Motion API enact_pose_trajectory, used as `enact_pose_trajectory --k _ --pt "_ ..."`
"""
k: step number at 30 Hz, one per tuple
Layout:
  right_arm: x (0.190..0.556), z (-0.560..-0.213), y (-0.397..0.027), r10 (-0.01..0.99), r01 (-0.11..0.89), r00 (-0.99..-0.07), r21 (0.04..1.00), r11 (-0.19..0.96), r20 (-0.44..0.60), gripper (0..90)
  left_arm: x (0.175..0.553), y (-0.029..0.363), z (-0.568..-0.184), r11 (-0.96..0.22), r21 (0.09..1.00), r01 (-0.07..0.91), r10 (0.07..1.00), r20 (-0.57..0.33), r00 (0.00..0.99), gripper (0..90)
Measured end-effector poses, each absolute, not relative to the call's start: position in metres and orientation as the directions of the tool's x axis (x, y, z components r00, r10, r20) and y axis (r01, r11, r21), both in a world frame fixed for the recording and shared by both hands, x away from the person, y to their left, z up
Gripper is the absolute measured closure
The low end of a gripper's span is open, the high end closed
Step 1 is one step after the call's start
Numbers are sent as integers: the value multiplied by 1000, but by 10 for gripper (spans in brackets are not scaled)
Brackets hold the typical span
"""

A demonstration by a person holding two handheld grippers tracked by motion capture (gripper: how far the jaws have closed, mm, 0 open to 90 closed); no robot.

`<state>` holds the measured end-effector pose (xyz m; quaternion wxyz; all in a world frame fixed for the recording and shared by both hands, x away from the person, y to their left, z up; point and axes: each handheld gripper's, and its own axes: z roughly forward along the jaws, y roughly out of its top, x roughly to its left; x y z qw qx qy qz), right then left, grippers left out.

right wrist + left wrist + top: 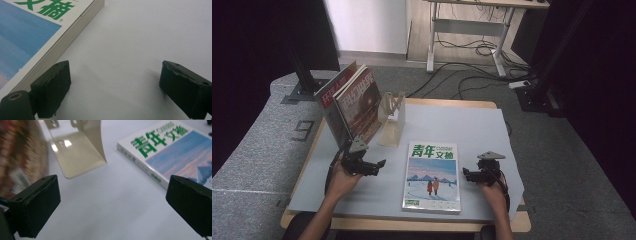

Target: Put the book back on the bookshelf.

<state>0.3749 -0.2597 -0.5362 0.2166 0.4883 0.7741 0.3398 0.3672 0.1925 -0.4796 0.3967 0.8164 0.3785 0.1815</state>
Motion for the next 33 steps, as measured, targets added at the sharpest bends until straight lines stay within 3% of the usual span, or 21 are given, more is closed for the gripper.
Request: enact_pose_trajectory --k 13,33 --pt "375 -536 -260 904 610 -427 737 291 -3 96 375 184 -528 -479 667 571 741 -43 671 0" --pt "375 -536 -260 904 612 -428 737 287 4 95 372 180 -530 -490 662 567 759 3 652 0"
